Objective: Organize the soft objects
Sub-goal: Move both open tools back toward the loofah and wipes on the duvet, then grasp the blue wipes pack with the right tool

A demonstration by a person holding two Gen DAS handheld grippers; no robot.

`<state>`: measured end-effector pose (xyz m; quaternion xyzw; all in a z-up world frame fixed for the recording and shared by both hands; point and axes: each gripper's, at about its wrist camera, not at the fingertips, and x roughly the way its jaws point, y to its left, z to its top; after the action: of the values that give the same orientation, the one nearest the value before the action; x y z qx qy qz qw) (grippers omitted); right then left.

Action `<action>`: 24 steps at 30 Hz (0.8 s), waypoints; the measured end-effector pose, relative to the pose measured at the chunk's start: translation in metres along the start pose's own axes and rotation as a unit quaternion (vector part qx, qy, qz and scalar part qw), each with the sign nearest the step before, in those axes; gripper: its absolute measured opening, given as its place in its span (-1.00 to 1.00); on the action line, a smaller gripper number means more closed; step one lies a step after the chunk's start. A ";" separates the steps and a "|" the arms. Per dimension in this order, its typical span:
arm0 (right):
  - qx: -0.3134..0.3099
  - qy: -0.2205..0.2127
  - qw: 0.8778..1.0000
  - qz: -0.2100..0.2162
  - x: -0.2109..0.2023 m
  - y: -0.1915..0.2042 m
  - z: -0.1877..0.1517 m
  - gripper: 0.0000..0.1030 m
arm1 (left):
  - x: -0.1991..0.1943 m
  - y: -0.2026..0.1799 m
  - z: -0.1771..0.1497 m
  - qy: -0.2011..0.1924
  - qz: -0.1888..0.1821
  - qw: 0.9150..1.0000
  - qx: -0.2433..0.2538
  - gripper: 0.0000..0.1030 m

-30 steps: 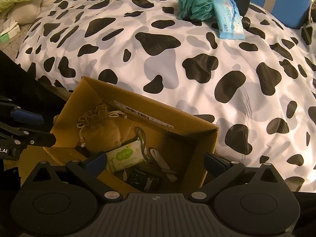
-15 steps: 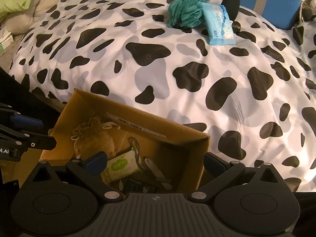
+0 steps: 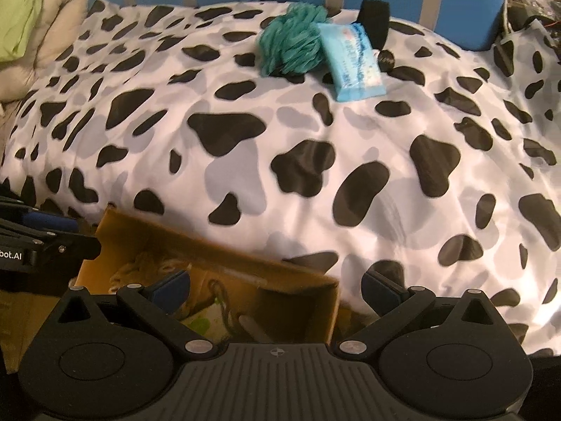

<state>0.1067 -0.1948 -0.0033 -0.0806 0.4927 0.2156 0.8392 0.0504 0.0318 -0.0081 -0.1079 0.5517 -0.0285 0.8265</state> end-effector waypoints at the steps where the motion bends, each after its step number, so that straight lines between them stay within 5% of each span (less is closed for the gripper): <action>1: 0.001 -0.002 1.000 -0.003 0.001 -0.003 0.004 1.00 | 0.001 0.000 0.003 -0.003 0.003 1.000 0.004 -0.06; 21: -0.002 -0.060 0.997 -0.040 0.029 -0.057 0.077 1.00 | 0.030 -0.001 0.086 -0.093 0.009 0.994 0.064 -0.03; 24: -0.010 -0.069 0.997 -0.041 0.033 -0.058 0.085 1.00 | 0.032 0.000 0.096 -0.113 0.007 0.992 0.058 0.36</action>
<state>0.2140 -0.2079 0.0067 -0.0940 0.4280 0.1912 0.8783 0.1510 0.0401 -0.0016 -0.0589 0.4529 -0.0421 0.8886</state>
